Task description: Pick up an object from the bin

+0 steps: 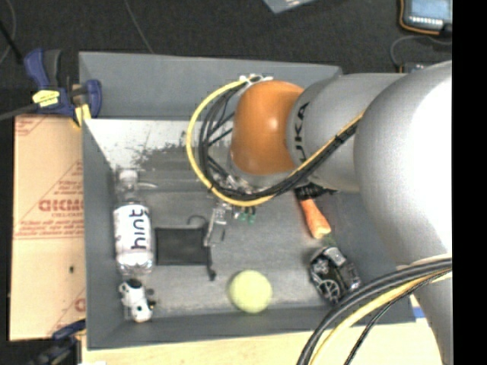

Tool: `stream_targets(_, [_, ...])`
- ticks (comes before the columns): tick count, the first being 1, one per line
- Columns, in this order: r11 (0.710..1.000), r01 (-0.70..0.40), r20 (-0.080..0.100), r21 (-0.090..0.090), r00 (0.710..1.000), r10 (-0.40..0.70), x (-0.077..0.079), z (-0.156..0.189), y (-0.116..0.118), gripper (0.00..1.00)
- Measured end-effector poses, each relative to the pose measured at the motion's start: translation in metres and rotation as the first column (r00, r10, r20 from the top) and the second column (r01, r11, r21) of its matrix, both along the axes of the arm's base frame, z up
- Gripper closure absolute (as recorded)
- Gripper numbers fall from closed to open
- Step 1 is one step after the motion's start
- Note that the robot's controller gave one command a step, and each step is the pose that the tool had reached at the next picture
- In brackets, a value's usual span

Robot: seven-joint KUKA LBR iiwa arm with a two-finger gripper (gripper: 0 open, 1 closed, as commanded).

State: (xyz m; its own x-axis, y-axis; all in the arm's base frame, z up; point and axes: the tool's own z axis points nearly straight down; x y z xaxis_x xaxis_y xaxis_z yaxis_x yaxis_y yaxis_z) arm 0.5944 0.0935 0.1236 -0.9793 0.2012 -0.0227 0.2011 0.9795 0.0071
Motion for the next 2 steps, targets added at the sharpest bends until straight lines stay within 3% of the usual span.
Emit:
stream_targets(1, [1.0, 0.012, -0.023, -0.003, 1.0, -0.012, -0.0187, -0.0383, 0.0197, 0.0])
stream_targets(2, [0.998, 0.06, -0.022, -0.002, 0.998, -0.06, -0.0214, -0.0407, 0.0254, 0.0])
